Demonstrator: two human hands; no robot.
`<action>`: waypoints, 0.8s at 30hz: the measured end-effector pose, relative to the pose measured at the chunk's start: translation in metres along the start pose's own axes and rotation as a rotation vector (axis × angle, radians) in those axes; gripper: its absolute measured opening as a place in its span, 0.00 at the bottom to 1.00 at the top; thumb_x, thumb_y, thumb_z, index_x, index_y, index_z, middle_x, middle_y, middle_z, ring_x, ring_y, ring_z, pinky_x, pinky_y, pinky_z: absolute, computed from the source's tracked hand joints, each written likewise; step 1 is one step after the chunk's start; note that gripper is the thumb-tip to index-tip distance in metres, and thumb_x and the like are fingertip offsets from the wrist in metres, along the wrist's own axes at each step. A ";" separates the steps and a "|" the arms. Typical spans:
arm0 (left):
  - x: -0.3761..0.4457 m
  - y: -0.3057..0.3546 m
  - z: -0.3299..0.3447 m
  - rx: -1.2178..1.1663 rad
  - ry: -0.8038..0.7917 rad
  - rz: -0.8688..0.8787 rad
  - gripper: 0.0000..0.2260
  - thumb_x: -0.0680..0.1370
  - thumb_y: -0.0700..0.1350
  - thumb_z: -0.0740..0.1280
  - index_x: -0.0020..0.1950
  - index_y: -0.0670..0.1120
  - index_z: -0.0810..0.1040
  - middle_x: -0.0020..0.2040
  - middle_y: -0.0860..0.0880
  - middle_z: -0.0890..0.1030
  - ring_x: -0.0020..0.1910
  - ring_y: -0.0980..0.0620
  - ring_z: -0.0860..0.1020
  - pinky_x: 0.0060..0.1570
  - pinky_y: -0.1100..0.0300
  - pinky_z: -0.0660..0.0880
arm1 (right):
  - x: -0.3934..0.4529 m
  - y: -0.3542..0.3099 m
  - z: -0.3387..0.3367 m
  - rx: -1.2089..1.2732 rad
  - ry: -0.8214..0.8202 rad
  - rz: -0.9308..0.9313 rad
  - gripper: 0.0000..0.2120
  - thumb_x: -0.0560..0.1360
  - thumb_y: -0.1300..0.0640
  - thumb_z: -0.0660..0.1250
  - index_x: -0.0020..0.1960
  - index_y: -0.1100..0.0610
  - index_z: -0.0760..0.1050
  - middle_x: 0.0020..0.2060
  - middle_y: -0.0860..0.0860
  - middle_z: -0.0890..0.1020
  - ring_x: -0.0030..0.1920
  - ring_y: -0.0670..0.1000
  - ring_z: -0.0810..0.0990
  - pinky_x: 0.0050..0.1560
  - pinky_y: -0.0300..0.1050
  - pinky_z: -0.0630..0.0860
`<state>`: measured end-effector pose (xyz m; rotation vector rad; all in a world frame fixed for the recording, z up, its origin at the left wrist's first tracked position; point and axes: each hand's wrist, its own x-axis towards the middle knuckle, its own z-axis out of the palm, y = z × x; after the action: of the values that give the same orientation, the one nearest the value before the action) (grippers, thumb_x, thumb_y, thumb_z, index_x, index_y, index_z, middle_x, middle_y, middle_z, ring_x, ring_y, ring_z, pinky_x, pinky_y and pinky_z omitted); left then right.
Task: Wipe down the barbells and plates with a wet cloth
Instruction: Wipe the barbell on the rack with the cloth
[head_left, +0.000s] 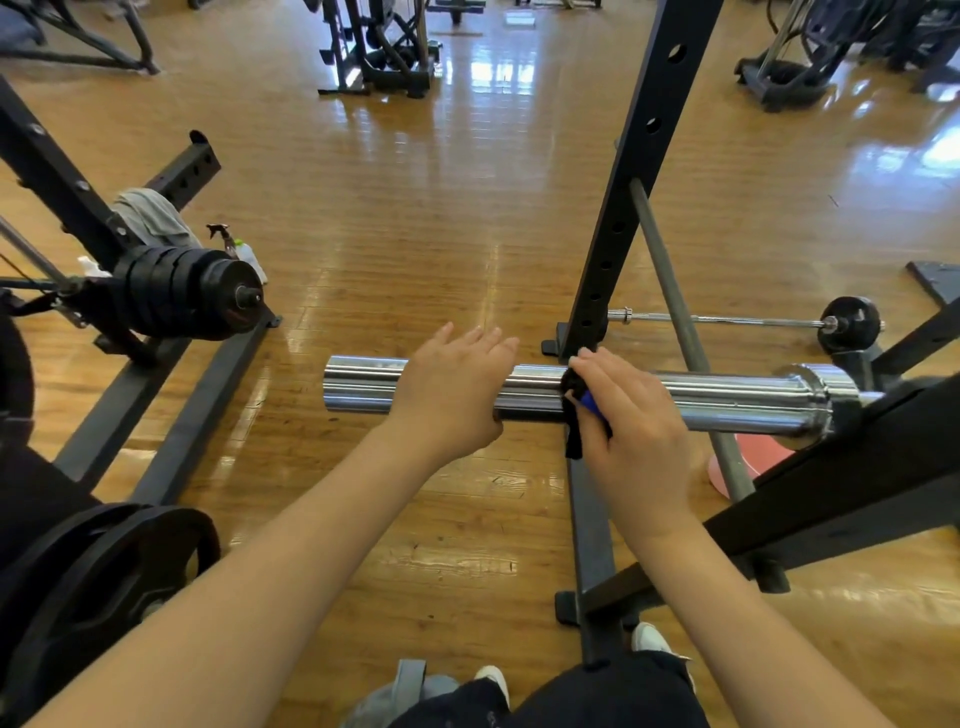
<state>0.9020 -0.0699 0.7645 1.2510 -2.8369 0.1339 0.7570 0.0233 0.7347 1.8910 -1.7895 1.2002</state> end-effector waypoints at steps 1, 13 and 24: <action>0.002 -0.001 -0.003 -0.026 -0.020 -0.006 0.39 0.73 0.51 0.70 0.78 0.48 0.52 0.77 0.49 0.56 0.76 0.52 0.54 0.73 0.55 0.49 | -0.001 -0.004 0.005 0.006 -0.021 -0.044 0.15 0.75 0.60 0.61 0.59 0.64 0.78 0.56 0.58 0.81 0.61 0.54 0.76 0.63 0.48 0.70; -0.025 0.022 0.025 0.032 0.395 -0.022 0.43 0.62 0.37 0.75 0.74 0.40 0.58 0.74 0.38 0.62 0.74 0.40 0.55 0.72 0.45 0.45 | -0.010 0.016 0.009 -0.040 -0.003 -0.139 0.15 0.73 0.67 0.62 0.58 0.64 0.78 0.58 0.58 0.80 0.62 0.55 0.75 0.66 0.49 0.68; -0.017 0.033 0.038 0.107 0.458 -0.120 0.21 0.76 0.35 0.52 0.70 0.39 0.63 0.69 0.37 0.70 0.70 0.38 0.66 0.72 0.45 0.50 | -0.015 0.036 -0.010 -0.050 0.028 -0.059 0.14 0.74 0.66 0.61 0.57 0.66 0.78 0.56 0.58 0.80 0.62 0.54 0.74 0.64 0.52 0.71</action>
<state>0.8891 -0.0393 0.7239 1.2158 -2.3860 0.5029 0.7220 0.0341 0.7182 1.8766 -1.7206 1.1457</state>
